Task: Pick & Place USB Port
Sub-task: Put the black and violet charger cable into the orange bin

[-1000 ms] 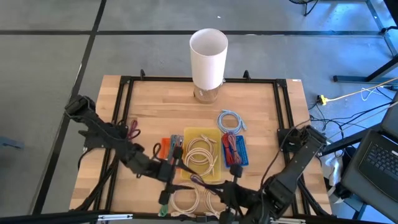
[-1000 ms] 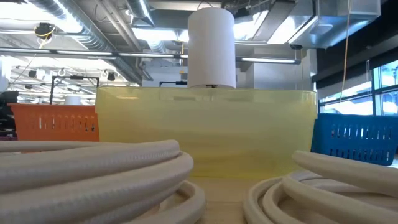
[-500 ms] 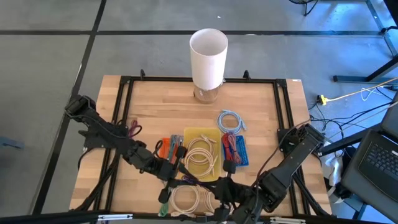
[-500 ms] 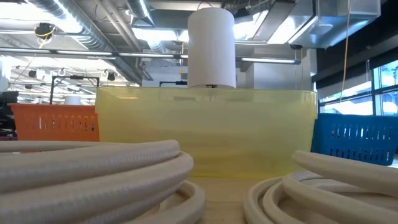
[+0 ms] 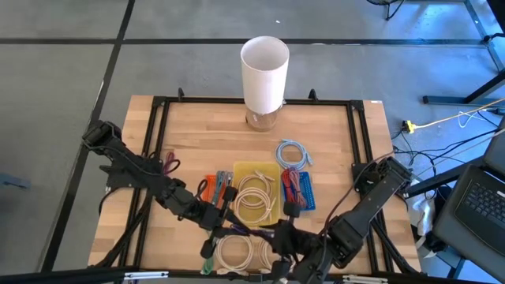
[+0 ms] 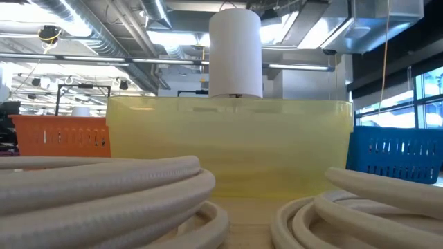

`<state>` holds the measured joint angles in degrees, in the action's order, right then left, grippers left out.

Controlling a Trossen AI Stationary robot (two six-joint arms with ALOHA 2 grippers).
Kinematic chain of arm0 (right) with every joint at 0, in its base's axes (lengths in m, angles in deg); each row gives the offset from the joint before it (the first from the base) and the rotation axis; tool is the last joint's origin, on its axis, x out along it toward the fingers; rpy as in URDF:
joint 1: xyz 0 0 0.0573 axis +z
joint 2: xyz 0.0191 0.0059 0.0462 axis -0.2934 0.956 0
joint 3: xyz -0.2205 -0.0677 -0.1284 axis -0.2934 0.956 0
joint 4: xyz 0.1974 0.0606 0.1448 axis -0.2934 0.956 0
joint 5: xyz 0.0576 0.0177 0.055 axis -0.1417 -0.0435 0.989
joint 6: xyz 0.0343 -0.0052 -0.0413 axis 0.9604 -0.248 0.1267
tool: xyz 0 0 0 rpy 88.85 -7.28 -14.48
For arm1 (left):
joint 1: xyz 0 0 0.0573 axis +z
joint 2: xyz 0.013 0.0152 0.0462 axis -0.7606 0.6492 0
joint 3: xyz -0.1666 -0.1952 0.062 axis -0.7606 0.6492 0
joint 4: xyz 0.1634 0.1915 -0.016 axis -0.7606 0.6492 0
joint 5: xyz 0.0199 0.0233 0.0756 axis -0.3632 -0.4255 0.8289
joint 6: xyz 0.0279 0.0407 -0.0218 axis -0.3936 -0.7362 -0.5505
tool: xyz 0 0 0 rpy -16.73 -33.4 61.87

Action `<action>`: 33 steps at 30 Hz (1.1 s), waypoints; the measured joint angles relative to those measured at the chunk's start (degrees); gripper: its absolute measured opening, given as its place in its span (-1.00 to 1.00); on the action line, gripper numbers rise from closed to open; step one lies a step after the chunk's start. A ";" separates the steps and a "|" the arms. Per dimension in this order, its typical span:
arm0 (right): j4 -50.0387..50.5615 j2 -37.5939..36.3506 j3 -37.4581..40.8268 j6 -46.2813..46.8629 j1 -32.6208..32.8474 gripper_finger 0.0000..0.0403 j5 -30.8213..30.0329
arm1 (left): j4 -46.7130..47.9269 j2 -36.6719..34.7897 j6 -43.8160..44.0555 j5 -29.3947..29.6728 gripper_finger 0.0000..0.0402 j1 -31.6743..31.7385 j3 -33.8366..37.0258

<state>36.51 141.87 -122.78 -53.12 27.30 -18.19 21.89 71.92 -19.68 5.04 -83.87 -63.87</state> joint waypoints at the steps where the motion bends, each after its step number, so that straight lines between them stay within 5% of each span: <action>1: 1.57 -0.02 -0.17 0.32 -0.02 -0.52 0.02 | 0.24 0.00 -0.01 0.09 -0.87 0.01 0.00; 10: 35.39 -0.26 -8.73 24.72 -0.02 -0.08 4.11 | 8.16 -3.52 2.35 3.18 -0.87 -1.19 -0.06; 14: 39.69 -0.99 -7.44 30.48 0.00 -0.05 8.83 | 18.01 -7.77 10.32 15.79 -0.87 -2.77 -0.09; 21: 40.69 -1.77 0.74 34.03 -1.20 -0.14 11.85 | 43.65 -13.75 41.95 41.77 -0.87 -1.26 -0.20; 28: 40.75 -2.04 10.78 36.92 -3.24 -0.33 19.55 | 81.58 -14.41 83.48 38.55 -0.87 4.30 -0.10; 33: 40.73 -4.02 18.80 40.45 -4.23 -0.48 22.09 | 86.25 -12.81 96.00 32.09 -0.87 5.35 -0.09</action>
<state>77.24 137.85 -103.98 -12.67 23.06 3.90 108.14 59.11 76.32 37.13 -78.52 -63.96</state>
